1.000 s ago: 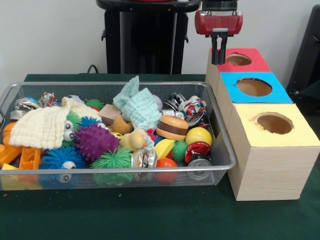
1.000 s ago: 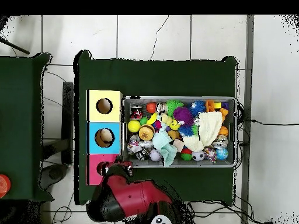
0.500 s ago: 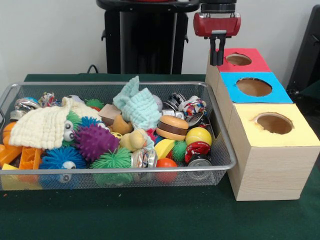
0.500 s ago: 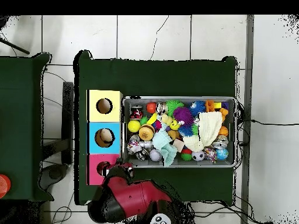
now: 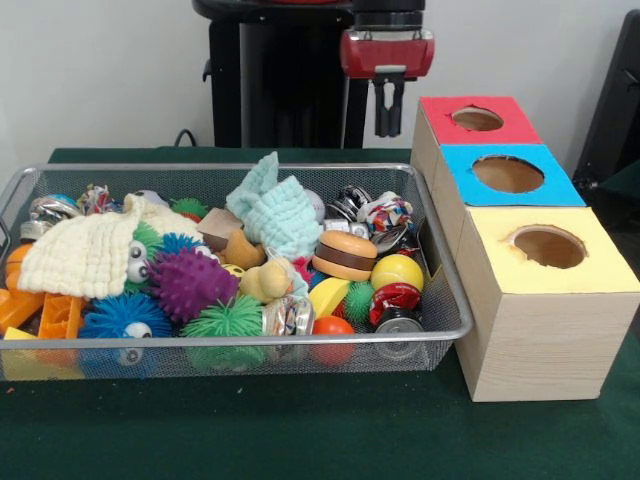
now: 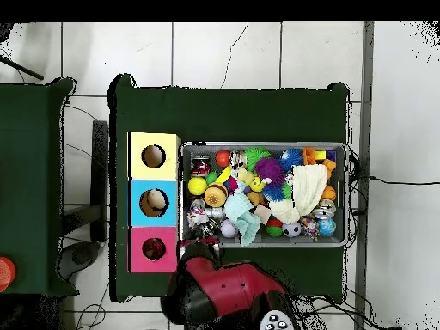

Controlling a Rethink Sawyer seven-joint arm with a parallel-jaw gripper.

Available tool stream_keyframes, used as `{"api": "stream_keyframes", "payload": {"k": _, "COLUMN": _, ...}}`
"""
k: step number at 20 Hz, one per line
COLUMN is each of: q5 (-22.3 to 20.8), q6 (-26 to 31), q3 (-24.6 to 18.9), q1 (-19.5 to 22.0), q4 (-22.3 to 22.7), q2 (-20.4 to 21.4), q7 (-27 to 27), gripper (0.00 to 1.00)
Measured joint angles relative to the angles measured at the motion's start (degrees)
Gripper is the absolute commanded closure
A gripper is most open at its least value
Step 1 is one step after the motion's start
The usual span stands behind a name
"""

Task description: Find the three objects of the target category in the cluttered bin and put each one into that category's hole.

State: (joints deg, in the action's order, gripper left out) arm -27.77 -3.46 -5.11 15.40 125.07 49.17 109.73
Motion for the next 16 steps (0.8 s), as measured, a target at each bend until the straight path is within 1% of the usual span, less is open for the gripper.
{"api": "stream_keyframes", "payload": {"k": 3, "q5": -2.55, "q6": 0.00, "q3": -1.50, "q1": 3.97, "q4": -0.57, "q2": -0.90, "q7": 0.00, "gripper": 1.00}}
{"api": "stream_keyframes", "payload": {"k": 7, "q5": -4.66, "q6": 0.00, "q3": -2.91, "q1": 7.01, "q4": -1.95, "q2": -2.25, "q7": 0.00, "gripper": 1.00}}
{"api": "stream_keyframes", "payload": {"k": 12, "q5": -5.56, "q6": 0.00, "q3": -3.73, "q1": 7.31, "q4": -3.42, "q2": -3.21, "q7": 0.00, "gripper": 1.00}}
{"api": "stream_keyframes", "payload": {"k": 16, "q5": -6.61, "q6": -0.01, "q3": -4.85, "q1": 7.63, "q4": -3.59, "q2": -3.50, "q7": 0.00, "gripper": 1.00}}
